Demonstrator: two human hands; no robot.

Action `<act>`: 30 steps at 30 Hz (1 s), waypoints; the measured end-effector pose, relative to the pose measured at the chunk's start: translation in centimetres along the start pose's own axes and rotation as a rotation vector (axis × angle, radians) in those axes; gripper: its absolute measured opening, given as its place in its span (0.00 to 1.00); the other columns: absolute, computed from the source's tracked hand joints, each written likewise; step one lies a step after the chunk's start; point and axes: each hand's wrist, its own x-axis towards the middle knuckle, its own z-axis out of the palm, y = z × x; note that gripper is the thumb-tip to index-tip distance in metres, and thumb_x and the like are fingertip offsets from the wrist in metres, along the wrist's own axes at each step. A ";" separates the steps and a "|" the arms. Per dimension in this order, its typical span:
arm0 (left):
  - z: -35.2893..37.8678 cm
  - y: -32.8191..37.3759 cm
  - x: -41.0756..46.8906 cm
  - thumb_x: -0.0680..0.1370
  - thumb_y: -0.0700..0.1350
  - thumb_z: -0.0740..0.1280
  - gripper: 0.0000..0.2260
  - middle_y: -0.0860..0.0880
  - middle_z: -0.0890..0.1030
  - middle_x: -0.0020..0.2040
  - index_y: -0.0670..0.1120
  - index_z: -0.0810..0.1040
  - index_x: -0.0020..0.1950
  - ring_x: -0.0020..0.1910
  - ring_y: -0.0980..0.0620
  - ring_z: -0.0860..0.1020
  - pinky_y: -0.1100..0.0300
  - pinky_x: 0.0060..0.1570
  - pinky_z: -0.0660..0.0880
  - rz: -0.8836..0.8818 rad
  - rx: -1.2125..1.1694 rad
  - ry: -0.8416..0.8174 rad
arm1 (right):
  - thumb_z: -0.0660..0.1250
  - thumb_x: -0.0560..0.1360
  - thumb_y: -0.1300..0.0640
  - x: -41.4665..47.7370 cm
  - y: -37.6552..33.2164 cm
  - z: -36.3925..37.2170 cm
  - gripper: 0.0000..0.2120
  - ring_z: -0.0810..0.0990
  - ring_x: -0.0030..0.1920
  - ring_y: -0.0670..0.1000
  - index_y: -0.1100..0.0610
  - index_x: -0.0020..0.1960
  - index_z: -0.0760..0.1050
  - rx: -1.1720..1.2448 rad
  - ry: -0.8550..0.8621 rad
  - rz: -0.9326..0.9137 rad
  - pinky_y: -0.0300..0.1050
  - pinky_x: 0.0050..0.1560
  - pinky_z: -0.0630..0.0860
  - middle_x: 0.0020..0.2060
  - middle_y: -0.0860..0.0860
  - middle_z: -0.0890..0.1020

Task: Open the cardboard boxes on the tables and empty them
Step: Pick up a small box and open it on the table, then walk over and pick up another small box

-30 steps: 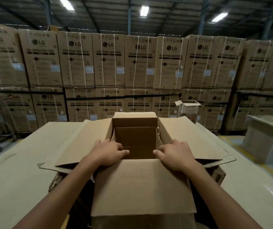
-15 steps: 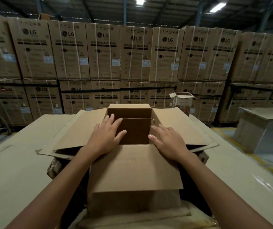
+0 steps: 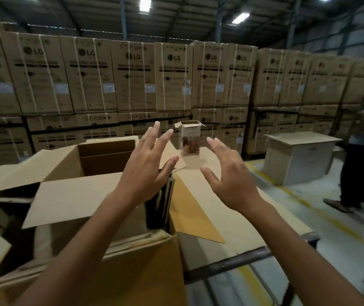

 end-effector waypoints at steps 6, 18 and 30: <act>6.4 13.3 0.0 0.81 0.61 0.54 0.29 0.48 0.53 0.82 0.52 0.59 0.80 0.80 0.48 0.53 0.48 0.72 0.58 0.132 -0.127 0.018 | 0.64 0.76 0.48 -7.9 7.1 -10.8 0.32 0.68 0.72 0.54 0.52 0.78 0.62 -0.094 0.158 0.069 0.51 0.67 0.69 0.75 0.53 0.69; 22.4 31.3 -0.5 0.81 0.56 0.59 0.26 0.46 0.60 0.80 0.48 0.65 0.77 0.78 0.47 0.60 0.50 0.74 0.62 0.266 -0.454 -0.076 | 0.64 0.77 0.50 -21.4 21.1 -22.9 0.27 0.72 0.69 0.54 0.50 0.75 0.66 -0.162 0.376 0.335 0.60 0.61 0.77 0.71 0.51 0.73; 46.3 37.6 1.4 0.80 0.57 0.57 0.26 0.45 0.63 0.78 0.47 0.67 0.76 0.76 0.46 0.61 0.57 0.72 0.58 0.103 -0.589 -0.325 | 0.65 0.76 0.51 -27.4 43.1 -21.8 0.26 0.74 0.66 0.53 0.52 0.73 0.70 -0.108 0.367 0.673 0.57 0.58 0.79 0.67 0.51 0.76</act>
